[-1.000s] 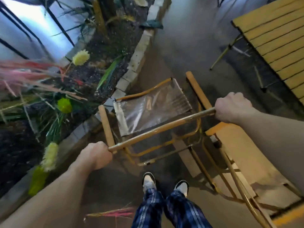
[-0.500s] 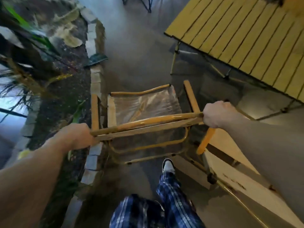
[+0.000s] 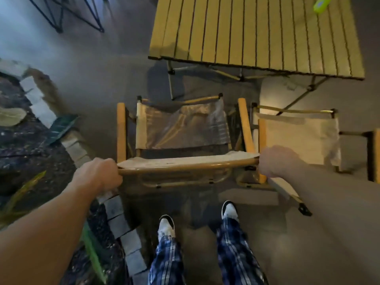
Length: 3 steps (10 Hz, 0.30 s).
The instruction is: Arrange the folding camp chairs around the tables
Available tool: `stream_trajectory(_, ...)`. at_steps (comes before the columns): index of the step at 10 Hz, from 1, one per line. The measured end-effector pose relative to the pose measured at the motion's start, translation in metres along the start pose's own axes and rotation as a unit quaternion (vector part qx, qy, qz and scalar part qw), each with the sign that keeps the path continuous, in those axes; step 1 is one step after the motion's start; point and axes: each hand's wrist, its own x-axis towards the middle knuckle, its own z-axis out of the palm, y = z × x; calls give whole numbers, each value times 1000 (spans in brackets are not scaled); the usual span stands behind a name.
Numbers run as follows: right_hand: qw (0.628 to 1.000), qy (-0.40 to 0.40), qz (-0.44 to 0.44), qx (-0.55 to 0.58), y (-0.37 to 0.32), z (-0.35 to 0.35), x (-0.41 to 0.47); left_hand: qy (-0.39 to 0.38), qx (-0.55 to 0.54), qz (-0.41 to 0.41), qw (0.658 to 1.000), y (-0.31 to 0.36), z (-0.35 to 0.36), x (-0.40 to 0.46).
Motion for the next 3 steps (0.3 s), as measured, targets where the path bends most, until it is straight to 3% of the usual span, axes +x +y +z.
stream_trajectory(1,997,-70,11,32,-21,32,-12,-32,23,17,999,-14,19,29)
stream_trajectory(2,995,-97,1,28,-44,65,-25,-101,51,28,993,-32,64,48)
stream_trajectory(3,993,-114,-9,41,-60,76,-24,-114,63,32,991,-52,99,66)
